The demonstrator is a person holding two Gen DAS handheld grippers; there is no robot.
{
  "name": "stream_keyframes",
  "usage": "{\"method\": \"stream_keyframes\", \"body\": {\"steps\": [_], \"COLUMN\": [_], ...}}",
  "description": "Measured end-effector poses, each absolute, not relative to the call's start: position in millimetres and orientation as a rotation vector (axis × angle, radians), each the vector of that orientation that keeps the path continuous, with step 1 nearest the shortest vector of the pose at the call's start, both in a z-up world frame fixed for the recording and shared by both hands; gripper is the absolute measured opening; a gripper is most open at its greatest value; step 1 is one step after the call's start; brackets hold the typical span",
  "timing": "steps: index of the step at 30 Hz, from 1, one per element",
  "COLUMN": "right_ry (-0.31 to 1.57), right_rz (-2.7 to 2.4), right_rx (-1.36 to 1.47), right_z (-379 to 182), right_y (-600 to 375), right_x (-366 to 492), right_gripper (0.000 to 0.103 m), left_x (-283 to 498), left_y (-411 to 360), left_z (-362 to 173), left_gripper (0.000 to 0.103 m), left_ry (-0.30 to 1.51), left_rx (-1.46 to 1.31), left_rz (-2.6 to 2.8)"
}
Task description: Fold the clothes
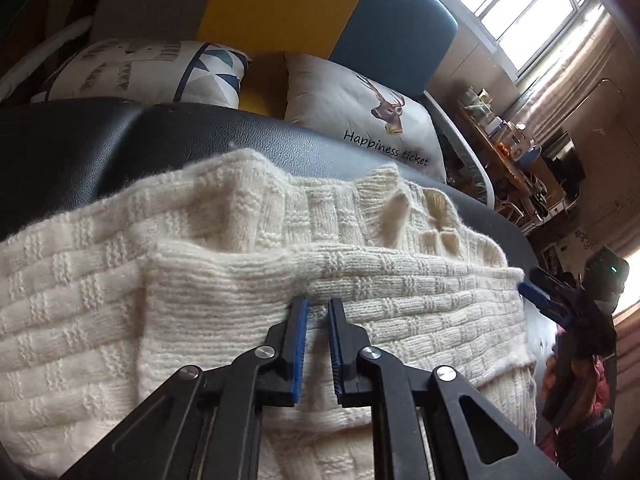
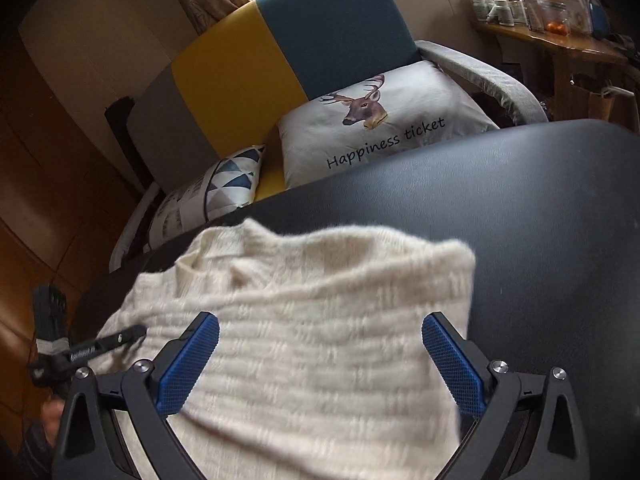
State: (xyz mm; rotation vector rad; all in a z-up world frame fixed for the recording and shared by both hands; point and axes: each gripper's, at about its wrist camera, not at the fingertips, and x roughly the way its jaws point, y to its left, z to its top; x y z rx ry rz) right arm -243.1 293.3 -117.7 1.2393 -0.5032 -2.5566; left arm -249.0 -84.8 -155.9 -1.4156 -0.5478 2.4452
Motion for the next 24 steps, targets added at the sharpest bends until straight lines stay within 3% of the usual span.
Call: {"method": "stream_keyframes", "body": {"steps": [6,8,14,24], "right_ry": [-0.594,-0.59,-0.554,-0.266], "right_rz": [-2.534,-2.532,-2.495,-2.393], "right_rx": [1.292,1.298,1.193,1.192], "right_z": [-140.0,-137.0,-115.2,-143.8], "right_y": [314.4,314.5,295.5,236.5], "right_x": [-271.0,-268.6,-244.4,-217.9], "right_gripper": [0.103,0.103,0.103,0.103], "left_x": [-254.1,-258.8,-297.1,-393.1], "left_y": [-87.7,-75.9,-23.1,32.2], "left_z": [-154.2,-140.8,-111.2,-139.0], "left_gripper": [0.007,0.016,0.022,0.023], "left_ry": [-0.61,-0.567,-0.483,-0.517], "left_rx": [-1.459,-1.428,-1.339,-1.479], "left_rz": [2.413,2.395,2.223,2.052]}}
